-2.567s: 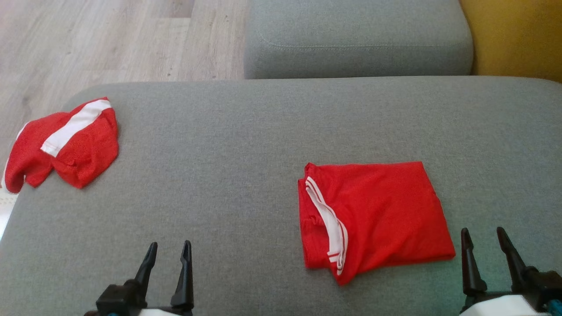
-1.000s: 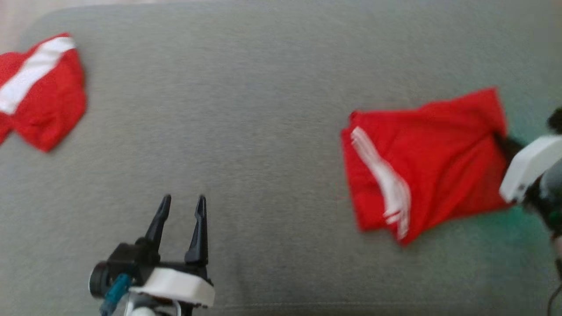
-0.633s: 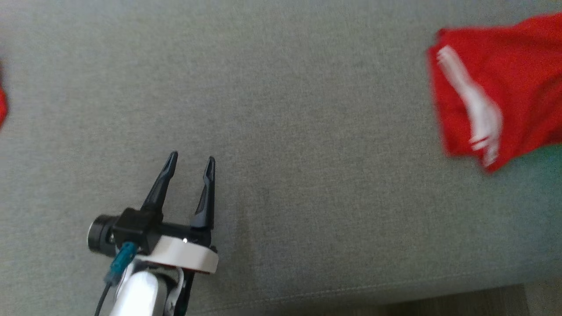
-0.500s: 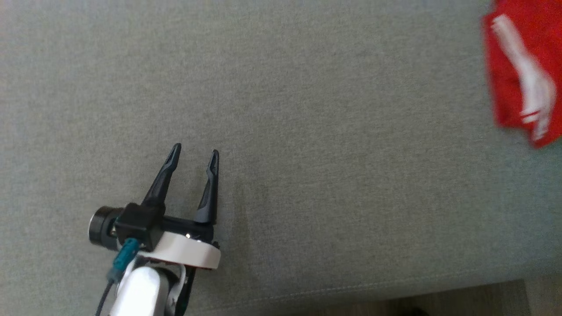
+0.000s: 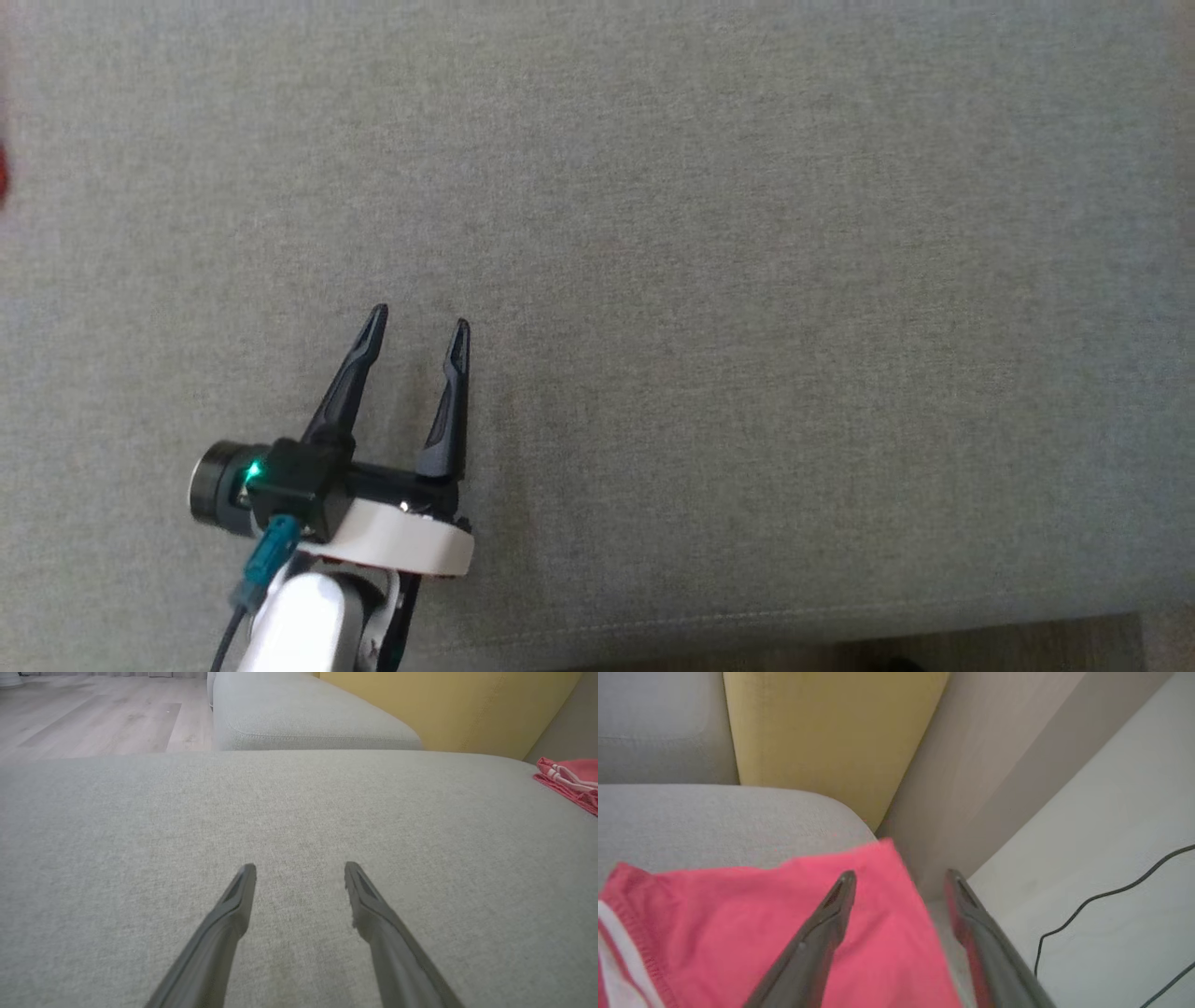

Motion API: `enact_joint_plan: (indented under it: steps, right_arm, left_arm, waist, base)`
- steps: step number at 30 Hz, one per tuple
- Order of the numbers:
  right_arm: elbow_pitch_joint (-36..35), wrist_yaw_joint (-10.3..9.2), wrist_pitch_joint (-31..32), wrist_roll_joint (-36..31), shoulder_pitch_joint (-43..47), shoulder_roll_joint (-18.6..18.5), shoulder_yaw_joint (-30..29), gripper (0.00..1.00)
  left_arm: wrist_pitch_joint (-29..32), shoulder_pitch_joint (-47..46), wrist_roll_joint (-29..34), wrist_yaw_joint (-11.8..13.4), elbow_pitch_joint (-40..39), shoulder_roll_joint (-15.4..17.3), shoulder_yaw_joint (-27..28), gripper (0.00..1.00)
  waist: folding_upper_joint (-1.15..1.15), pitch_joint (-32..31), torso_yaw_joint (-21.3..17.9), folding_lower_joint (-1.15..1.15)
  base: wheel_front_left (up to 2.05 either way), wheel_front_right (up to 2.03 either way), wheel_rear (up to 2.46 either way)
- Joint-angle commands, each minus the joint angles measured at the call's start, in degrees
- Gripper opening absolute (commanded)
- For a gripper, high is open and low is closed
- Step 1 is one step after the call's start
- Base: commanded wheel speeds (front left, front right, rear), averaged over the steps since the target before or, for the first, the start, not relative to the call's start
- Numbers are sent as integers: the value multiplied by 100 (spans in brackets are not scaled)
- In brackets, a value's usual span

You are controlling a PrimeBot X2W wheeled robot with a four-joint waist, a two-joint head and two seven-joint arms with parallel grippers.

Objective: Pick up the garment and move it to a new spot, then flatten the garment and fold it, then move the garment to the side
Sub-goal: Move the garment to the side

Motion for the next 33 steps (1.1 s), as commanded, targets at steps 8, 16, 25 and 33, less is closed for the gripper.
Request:
enact_joint_plan:
  steps: [8,16,25,33]
  right_arm:
    - [-338,-4,-1095,-249,115,312,195,100]
    - [-1144,-4,-1640,651,1331,1032,954,100]
    - [-3134,-4,-1686,1679,3683,2115,1600,100]
    - [-4051,-4,-1703,1718,5025,2695,2030,100]
  left_arm:
    - [-70,17,-226,86,-87,-20,210,100]
    - [-70,276,-504,171,66,-29,265,100]
    - [-70,747,-537,102,358,-30,483,100]
    - [-70,966,-453,-90,677,-31,624,100]
  waist:
    - [0,-623,-158,0]
    - [0,-1498,-141,0]
    - [0,-2272,130,0]
    - [0,-2654,270,0]
  base:
    - [0,0,0]
    - [0,0,0]
    - [0,0,0]
    - [0,0,0]
